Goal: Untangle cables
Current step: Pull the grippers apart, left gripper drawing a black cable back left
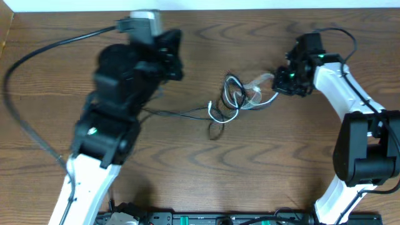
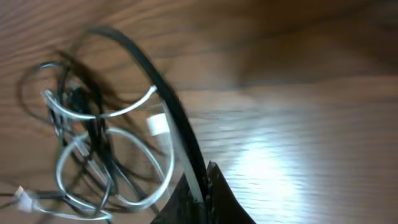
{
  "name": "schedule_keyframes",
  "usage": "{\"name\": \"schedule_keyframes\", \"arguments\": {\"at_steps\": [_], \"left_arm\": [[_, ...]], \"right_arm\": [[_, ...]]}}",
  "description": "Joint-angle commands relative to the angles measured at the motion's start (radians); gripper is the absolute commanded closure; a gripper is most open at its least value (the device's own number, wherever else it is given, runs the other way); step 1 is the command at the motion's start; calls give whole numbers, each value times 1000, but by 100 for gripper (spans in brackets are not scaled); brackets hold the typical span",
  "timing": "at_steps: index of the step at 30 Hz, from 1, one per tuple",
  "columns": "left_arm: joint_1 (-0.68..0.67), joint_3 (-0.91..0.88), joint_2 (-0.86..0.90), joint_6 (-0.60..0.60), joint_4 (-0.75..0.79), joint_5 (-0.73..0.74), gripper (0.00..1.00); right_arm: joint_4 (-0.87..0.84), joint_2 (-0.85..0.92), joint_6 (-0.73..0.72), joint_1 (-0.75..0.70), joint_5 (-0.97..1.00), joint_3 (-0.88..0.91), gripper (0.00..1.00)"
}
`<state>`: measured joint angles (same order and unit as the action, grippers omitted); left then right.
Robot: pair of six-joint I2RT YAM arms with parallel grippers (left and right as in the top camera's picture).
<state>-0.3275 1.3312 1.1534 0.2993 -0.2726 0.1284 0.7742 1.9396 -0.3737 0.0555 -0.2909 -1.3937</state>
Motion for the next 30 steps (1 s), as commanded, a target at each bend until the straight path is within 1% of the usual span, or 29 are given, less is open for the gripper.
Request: {"name": "schedule_keyframes", "arguments": {"at_steps": [1, 4, 9, 13, 17, 19, 24, 28, 30], "left_arm": [[66, 24, -6, 14, -36, 6, 92], [101, 24, 10, 17, -89, 72, 93], [94, 24, 87, 16, -157, 150, 93], [78, 24, 163, 17, -167, 184, 93], [43, 24, 234, 8, -164, 204, 92], [19, 24, 274, -16, -164, 204, 85], [-40, 24, 365, -49, -155, 205, 60], [-85, 24, 428, -103, -129, 205, 48], [-109, 24, 460, -122, -113, 204, 43]], "right_arm": [[13, 4, 43, -32, 31, 3, 99], [16, 3, 93, -55, -2, 3, 99], [19, -6, 277, -57, -235, -1, 99], [47, -58, 328, -51, -332, -21, 99], [55, -150, 331, -51, -377, -25, 99], [54, -204, 330, -51, -383, -25, 99], [57, -317, 330, -51, -382, -25, 99], [58, -364, 330, -52, -382, -25, 99], [61, -365, 330, -52, -382, -25, 99]]}}
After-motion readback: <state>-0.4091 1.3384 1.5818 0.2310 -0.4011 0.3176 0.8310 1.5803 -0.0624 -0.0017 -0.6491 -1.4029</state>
